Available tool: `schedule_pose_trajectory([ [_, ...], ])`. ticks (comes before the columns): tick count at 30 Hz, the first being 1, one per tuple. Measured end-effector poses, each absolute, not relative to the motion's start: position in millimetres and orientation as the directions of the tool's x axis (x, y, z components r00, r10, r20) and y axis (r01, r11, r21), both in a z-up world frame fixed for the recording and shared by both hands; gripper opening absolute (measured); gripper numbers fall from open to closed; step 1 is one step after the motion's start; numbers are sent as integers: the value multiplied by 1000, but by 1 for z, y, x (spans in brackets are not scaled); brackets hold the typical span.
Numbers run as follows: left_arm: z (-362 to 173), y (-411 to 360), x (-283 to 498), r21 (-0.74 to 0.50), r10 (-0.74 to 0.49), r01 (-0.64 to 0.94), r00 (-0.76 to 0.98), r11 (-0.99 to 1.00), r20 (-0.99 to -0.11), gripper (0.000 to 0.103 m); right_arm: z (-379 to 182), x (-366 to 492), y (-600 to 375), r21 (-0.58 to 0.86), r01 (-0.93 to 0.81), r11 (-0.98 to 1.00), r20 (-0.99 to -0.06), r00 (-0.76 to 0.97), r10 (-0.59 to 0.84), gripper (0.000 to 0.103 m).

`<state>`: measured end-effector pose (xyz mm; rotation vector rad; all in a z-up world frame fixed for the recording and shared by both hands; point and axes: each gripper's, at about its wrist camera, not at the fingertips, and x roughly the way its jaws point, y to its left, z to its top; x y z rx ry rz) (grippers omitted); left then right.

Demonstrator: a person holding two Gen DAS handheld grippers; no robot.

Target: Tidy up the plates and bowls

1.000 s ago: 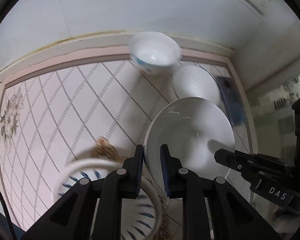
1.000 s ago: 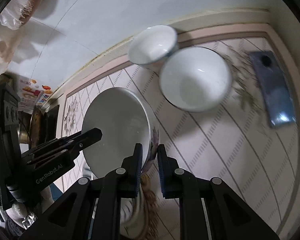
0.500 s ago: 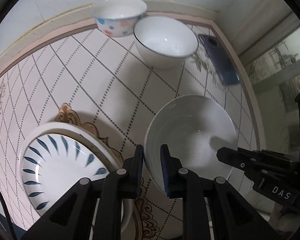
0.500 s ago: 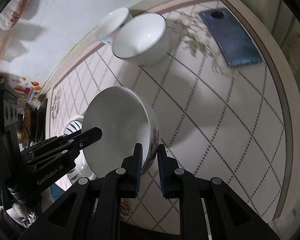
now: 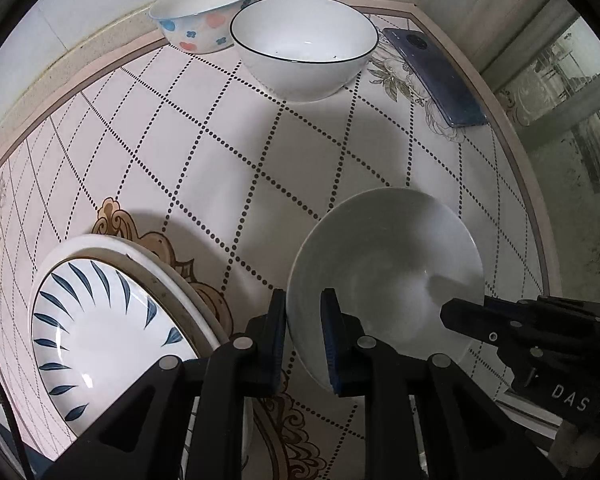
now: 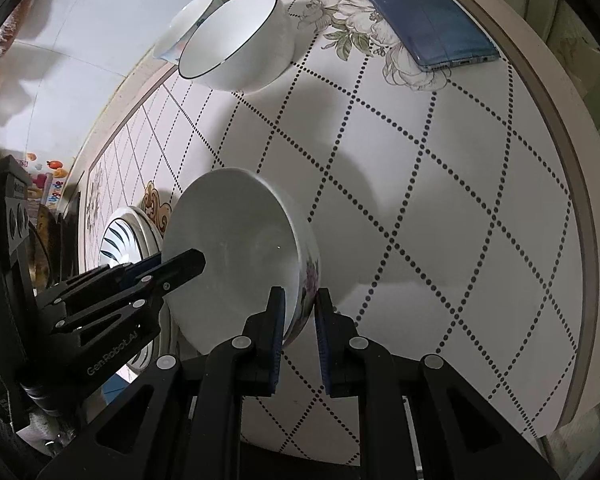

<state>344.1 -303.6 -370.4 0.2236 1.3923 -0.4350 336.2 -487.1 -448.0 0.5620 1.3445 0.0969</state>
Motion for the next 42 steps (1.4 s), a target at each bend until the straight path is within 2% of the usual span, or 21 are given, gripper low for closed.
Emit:
schedule_pose_trajectory([
  [11, -375, -309, 345, -91, -141, 428, 87, 899, -986, 15, -448, 339, -491, 446, 247, 860, -889, 235, 393, 17],
  [16, -334, -293, 347, -143, -198, 408, 97, 902, -975, 18, -438, 341, -504, 489, 271, 829, -871, 202, 448, 20],
  [17, -325, -290, 351, -152, -211, 402, 105, 903, -972, 21, -432, 341, -508, 498, 274, 823, -866, 212, 454, 23],
  [18, -317, -288, 358, -158, -220, 394, 116, 905, -969, 29, -422, 344, -514, 508, 279, 815, -859, 229, 457, 31],
  [19, -309, -285, 368, -170, -234, 379, 129, 910, -964, 34, -414, 347, -520, 517, 279, 809, -853, 247, 460, 36],
  [21, -302, -281, 390, -189, -253, 350, 144, 917, -957, 34, -396, 361, -532, 545, 271, 793, -831, 302, 468, 51],
  [26, -314, -287, 461, -227, -266, 247, 138, 942, -954, 34, -381, 415, -551, 551, 266, 791, -809, 401, 429, 52],
  [33, -348, -310, 522, -206, -228, 228, 76, 952, -971, 34, -414, 494, -560, 553, 323, 768, -814, 407, 415, 52],
  [36, -362, -316, 533, -185, -206, 233, 67, 955, -976, 34, -430, 511, -557, 569, 332, 753, -809, 392, 439, 51],
  [37, -365, -317, 534, -191, -212, 235, 70, 953, -975, 26, -434, 516, -557, 569, 333, 752, -810, 389, 440, 49],
  [38, -367, -317, 535, -189, -212, 240, 74, 952, -974, 17, -438, 520, -555, 564, 331, 756, -813, 383, 439, 40],
  [39, -369, -318, 535, -187, -210, 248, 71, 950, -975, 10, -441, 523, -553, 561, 330, 759, -815, 378, 438, 26],
  [40, -371, -319, 535, -189, -213, 257, 70, 948, -975, 8, -443, 526, -552, 563, 327, 759, -814, 379, 440, 19],
  [42, -370, -321, 534, -173, -203, 268, 87, 948, -975, 8, -444, 529, -550, 546, 317, 775, -822, 380, 424, 15],
])
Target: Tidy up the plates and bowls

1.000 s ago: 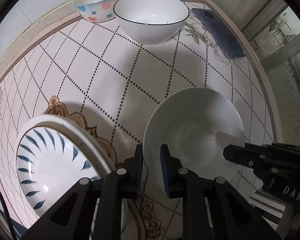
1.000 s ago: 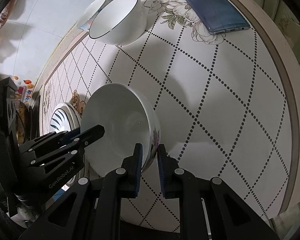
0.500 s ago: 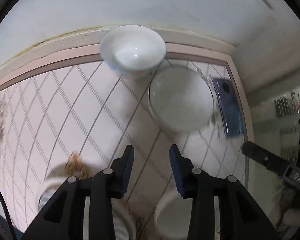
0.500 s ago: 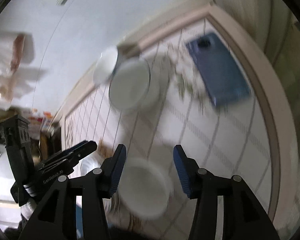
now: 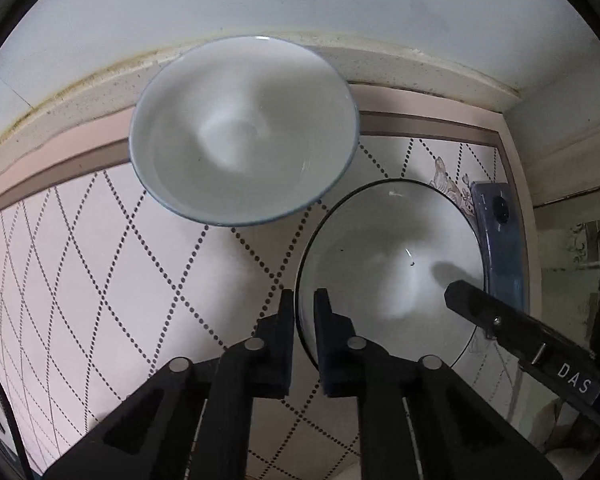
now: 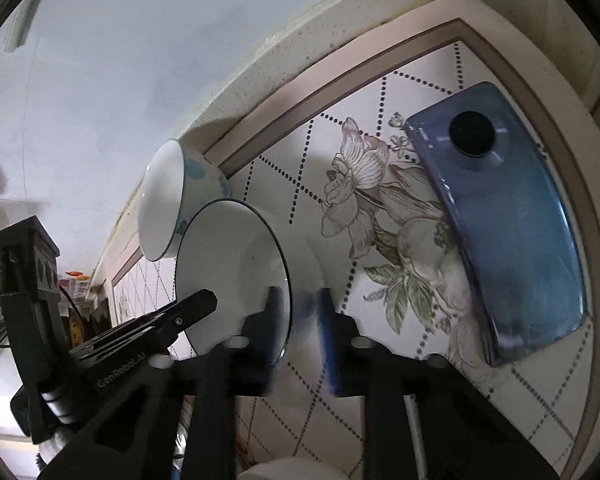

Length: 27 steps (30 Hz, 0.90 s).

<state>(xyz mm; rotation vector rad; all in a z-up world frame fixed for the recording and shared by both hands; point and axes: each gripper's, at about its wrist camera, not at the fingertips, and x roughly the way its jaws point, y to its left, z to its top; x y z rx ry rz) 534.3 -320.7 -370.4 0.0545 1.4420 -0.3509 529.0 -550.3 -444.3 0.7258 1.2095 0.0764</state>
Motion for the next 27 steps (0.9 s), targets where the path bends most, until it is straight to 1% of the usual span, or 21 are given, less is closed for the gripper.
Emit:
schedule_pose_trajectory([
  [4, -370, -323, 534, -163, -198, 276, 102, 947, -975, 8, -441, 531, -545, 515, 295, 805, -837, 377, 397, 15],
  [7, -360, -319, 530, -168, -207, 278, 118, 946, -971, 8, -437, 528, -544, 518, 288, 805, -834, 379, 401, 15],
  [14, -318, -313, 505, -175, -237, 301, 182, 937, -954, 8, -404, 504, -538, 520, 249, 817, -821, 410, 397, 15],
  [21, -282, -309, 463, -201, -281, 347, 196, 916, -940, 8, -363, 458, -532, 504, 216, 836, -818, 431, 381, 15],
  [27, -272, -302, 426, -213, -298, 380, 181, 900, -937, 8, -344, 411, -526, 498, 212, 841, -820, 430, 377, 15],
])
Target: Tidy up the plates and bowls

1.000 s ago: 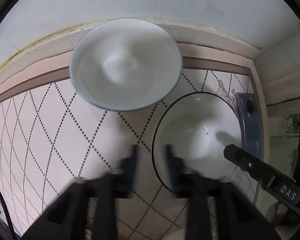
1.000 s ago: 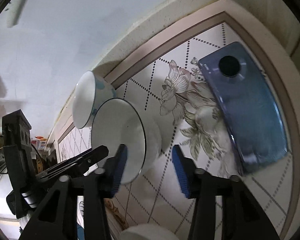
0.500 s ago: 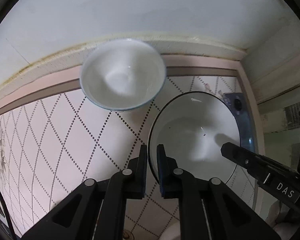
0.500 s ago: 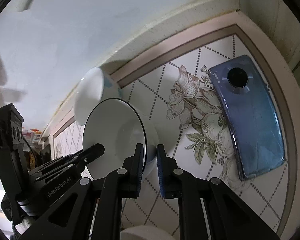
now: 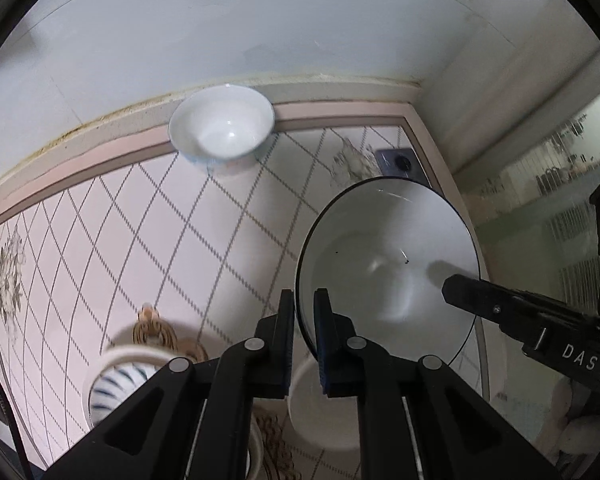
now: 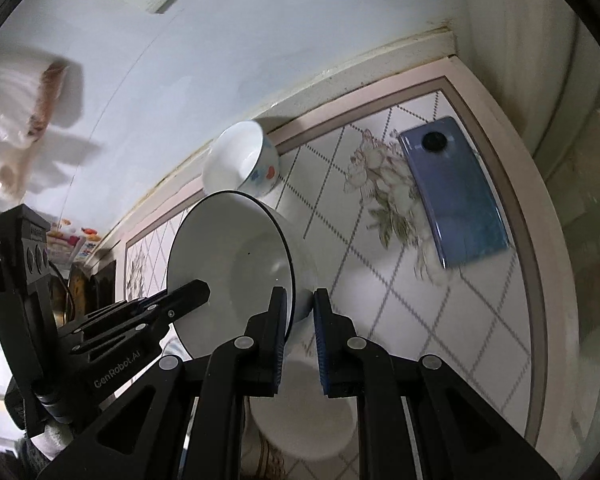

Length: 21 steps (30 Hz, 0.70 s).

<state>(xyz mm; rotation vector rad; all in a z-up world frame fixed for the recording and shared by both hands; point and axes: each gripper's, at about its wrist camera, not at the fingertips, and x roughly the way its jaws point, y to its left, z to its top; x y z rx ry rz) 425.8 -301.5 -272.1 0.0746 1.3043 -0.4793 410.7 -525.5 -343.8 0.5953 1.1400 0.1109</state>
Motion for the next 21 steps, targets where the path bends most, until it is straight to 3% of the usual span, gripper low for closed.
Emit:
schedule_pose_trajectory([
  [21, -323, -294, 363, -187, -235, 441, 55, 878, -971, 8, -406, 329, -496, 481, 277, 832, -867, 294, 403, 15],
])
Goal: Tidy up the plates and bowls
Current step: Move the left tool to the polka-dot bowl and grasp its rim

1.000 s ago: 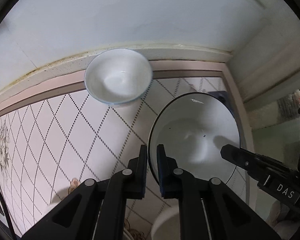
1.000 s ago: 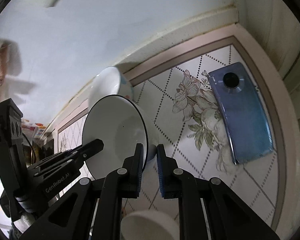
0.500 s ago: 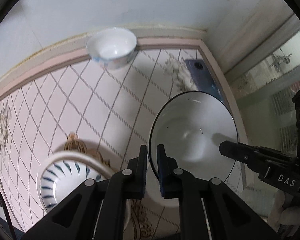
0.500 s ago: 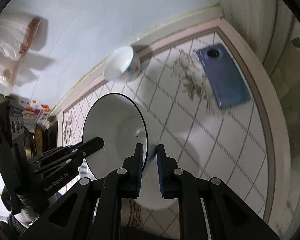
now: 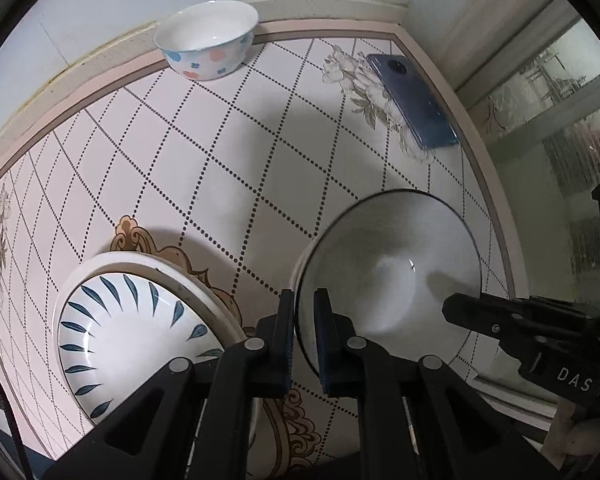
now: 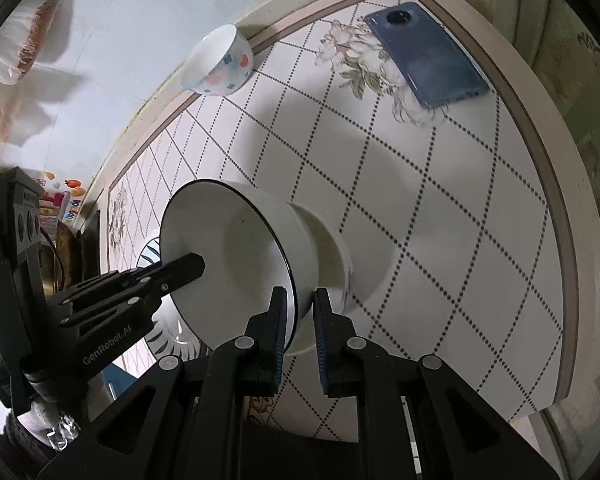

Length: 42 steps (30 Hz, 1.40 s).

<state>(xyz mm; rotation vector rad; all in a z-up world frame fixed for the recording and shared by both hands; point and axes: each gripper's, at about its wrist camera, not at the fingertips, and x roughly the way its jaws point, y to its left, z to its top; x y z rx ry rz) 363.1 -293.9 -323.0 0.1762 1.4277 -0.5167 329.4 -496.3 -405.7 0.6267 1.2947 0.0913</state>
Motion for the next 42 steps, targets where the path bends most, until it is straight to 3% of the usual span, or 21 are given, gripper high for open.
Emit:
schedule_pose_trajectory([
  [34, -329, -300, 358, -134, -177, 456, 51, 880, -983, 9, -422, 333, -496, 460, 298, 836, -886, 220, 409, 18],
  [37, -302, -287, 369, -167, -225, 426, 88, 889, -970, 11, -408, 336, -505, 474, 306, 825, -878, 226, 421, 23],
  [39, -290, -280, 383, -190, -249, 392, 105, 900, -963, 20, -392, 344, -514, 489, 308, 816, -869, 259, 422, 41],
  [42, -276, -268, 423, -225, -283, 323, 143, 919, -948, 31, -371, 365, -526, 537, 300, 788, -835, 322, 447, 50],
])
